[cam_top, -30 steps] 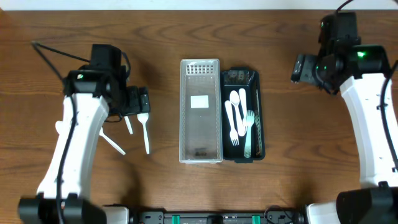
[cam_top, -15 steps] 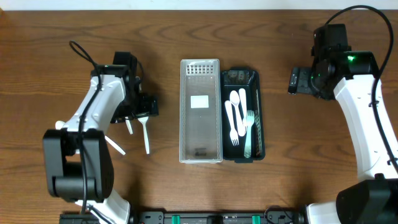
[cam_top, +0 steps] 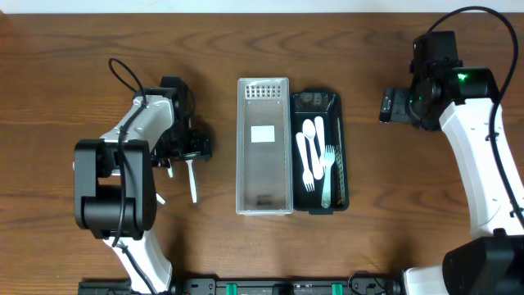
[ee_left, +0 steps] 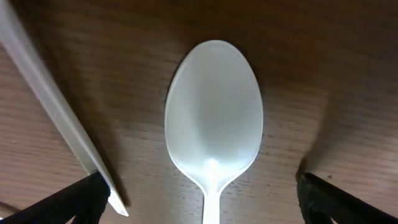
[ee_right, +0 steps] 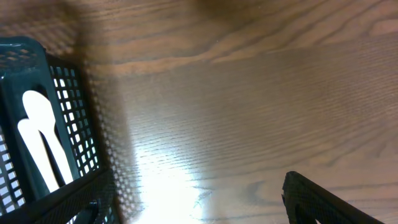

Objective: Pack container
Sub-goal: 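Move left gripper over a white spoon and grasp it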

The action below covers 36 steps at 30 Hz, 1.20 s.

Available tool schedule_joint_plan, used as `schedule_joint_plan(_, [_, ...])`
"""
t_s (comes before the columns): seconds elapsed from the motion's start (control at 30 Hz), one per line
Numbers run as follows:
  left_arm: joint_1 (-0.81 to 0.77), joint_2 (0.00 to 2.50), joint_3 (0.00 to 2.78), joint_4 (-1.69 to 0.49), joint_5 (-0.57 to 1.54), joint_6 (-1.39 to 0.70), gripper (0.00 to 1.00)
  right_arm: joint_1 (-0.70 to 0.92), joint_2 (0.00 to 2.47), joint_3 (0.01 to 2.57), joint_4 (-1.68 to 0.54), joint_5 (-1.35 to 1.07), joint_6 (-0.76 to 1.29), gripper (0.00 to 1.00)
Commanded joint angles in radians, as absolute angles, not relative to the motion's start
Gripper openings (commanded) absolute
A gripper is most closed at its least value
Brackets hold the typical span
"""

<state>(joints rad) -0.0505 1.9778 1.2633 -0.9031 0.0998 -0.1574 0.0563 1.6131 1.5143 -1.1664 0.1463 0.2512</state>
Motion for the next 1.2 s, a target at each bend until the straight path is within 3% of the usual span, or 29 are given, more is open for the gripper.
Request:
schedule_joint_plan(0.0, [-0.052, 1.988, 1.261, -0.899, 0.109, -0.158, 0.98, 0.05, 1.611, 1.51, -1.166, 0.146, 0.238, 0.89])
schedule_joint_plan(0.57, [-0.052, 1.784, 1.261, -0.899, -0.016, -0.155, 0.98, 0.05, 1.611, 1.51, -1.161, 0.149, 0.238, 0.9])
schedule_joint_plan(1.17, [-0.147, 1.897, 1.261, -0.877, 0.018, -0.156, 0.98, 0.05, 1.611, 1.51, -1.166, 0.149, 0.238, 0.89])
